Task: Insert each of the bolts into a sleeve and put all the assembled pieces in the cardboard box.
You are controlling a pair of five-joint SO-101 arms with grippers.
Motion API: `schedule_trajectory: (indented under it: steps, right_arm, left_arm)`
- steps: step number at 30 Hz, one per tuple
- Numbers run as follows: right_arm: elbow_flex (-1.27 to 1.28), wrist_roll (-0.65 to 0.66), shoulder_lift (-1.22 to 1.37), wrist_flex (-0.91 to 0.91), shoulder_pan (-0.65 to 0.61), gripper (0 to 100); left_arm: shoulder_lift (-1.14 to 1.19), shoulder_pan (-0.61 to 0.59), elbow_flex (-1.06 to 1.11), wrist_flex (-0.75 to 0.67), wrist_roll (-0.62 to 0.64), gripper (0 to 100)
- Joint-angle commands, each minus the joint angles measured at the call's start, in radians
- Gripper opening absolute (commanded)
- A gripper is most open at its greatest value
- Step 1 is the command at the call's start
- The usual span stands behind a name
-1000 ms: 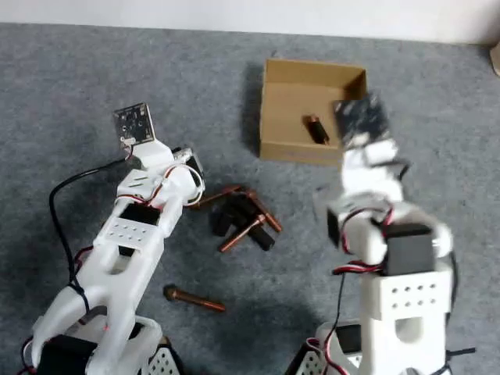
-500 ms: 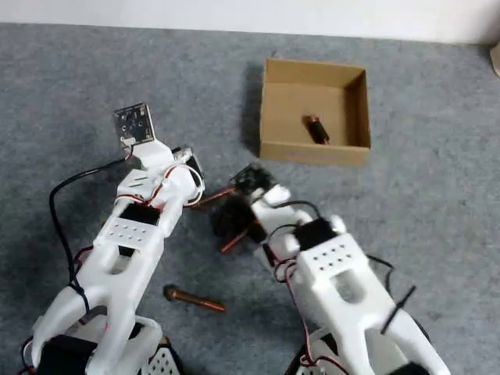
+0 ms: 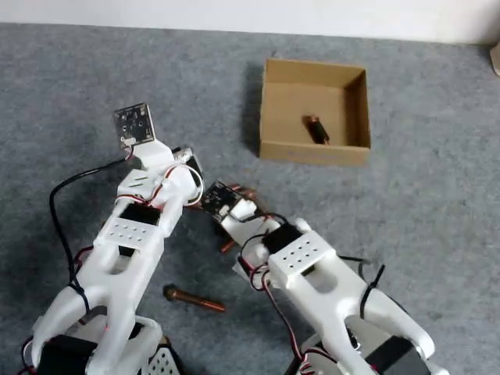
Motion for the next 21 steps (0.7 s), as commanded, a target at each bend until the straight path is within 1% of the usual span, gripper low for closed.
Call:
schedule_trajectory:
  steps: [1, 15, 19, 21]
  right_arm:
    - [-0.002, 0.012, 0.008, -0.071, -0.008, 30.5]
    - [0.001, 0.012, 0.018, -0.087, -0.004, 30.5]
    - [0.025, -0.069, 0.019, -0.165, 0.002, 30.5]
    - [0.047, -0.078, 0.019, -0.189, 0.005, 30.4]
  left_arm:
    - [-0.001, -0.012, -0.053, -0.023, -0.008, 1]
    - [0.001, -0.007, -0.053, -0.023, -0.008, 1]
    - [0.001, -0.007, -0.053, -0.023, -0.008, 1]
    - [-0.001, -0.007, -0.053, -0.023, -0.008, 1]
